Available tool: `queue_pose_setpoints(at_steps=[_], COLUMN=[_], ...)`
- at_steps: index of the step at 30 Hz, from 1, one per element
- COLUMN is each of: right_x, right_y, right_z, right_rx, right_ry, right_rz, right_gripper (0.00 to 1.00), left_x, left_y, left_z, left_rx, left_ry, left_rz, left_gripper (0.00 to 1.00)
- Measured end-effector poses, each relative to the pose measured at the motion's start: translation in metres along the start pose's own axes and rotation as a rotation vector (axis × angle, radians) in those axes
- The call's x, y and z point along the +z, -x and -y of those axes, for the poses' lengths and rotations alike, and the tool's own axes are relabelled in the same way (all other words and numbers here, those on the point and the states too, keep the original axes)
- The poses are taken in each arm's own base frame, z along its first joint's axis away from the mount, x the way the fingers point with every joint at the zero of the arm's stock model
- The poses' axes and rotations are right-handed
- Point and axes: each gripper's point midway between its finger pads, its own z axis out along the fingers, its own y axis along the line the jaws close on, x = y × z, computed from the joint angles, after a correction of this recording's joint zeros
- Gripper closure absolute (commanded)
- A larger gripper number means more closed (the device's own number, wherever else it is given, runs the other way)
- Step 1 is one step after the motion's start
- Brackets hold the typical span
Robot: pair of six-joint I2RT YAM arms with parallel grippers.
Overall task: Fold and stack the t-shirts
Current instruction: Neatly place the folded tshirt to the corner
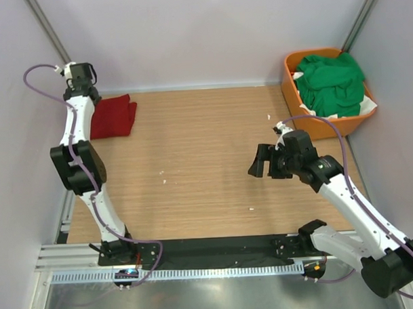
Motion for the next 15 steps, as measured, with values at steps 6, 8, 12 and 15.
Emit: queue_pose_setpoints(at_steps=[6, 8, 12, 15], right_x=[-0.027, -0.031, -0.030, -0.026], right_y=[0.006, 0.005, 0.001, -0.005], right_z=[-0.015, -0.015, -0.012, -0.009], right_rx=[0.009, 0.007, 0.009, 0.013], right_ry=[0.073, 0.078, 0.071, 0.063], right_rz=[0.090, 0.098, 0.086, 0.069], right_gripper=[0.11, 0.11, 0.11, 0.11], left_x=[0.025, 0.032, 0.035, 0.033], left_y=[-0.066, -0.089, -0.115, -0.120], left_z=[-0.011, -0.012, -0.008, 0.000], left_rx=[-0.043, -0.052, -0.065, -0.074], left_ry=[-0.054, -0.071, -0.118, -0.159], left_rz=[-0.194, -0.259, -0.336, -0.357], left_gripper=[1.00, 1.00, 1.00, 1.00])
